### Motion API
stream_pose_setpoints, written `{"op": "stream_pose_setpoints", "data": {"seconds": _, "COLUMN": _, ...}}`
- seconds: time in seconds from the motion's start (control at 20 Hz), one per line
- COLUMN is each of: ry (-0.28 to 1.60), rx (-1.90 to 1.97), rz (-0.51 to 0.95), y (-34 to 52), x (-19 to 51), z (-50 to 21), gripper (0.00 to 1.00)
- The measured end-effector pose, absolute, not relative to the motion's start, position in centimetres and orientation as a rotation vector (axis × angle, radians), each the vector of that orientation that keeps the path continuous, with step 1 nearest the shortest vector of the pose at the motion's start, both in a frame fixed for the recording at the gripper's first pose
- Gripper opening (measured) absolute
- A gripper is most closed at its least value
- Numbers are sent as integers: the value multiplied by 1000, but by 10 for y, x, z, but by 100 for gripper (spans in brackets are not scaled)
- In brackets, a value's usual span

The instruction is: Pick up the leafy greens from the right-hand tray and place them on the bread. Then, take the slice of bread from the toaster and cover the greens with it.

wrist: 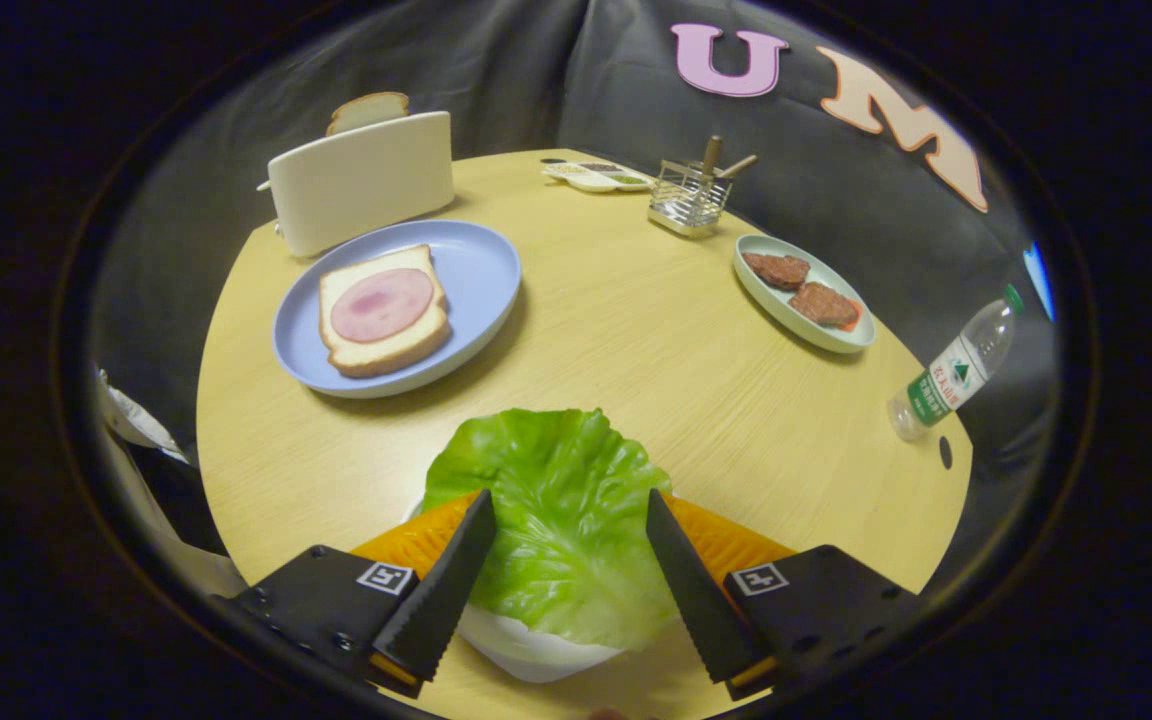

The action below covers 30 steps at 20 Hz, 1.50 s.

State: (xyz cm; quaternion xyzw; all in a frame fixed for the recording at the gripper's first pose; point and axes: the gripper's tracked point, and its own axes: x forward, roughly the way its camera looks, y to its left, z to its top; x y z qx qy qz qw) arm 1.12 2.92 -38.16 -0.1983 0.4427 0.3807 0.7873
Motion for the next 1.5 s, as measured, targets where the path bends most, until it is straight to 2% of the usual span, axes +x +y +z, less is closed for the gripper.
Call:
{"op": "stream_pose_setpoints", "data": {"seconds": 0.45, "ry": 1052, "rx": -296, "rz": 771, "y": 29, "x": 5, "z": -388, "gripper": 94}}
{"op": "stream_pose_setpoints", "data": {"seconds": 0.75, "ry": 1040, "rx": -311, "rz": 767, "y": 32, "x": 4, "z": -384, "gripper": 59}}
{"op": "stream_pose_setpoints", "data": {"seconds": 0.8, "ry": 1037, "rx": -309, "rz": 774, "y": 34, "x": 1, "z": -383, "gripper": 59}}
{"op": "stream_pose_setpoints", "data": {"seconds": 1.0, "ry": 1030, "rx": -327, "rz": 760, "y": 35, "x": 1, "z": -382, "gripper": 15}}
{"op": "stream_pose_setpoints", "data": {"seconds": 1.5, "ry": 991, "rx": -359, "rz": 735, "y": 36, "x": 0, "z": -357, "gripper": 15}}
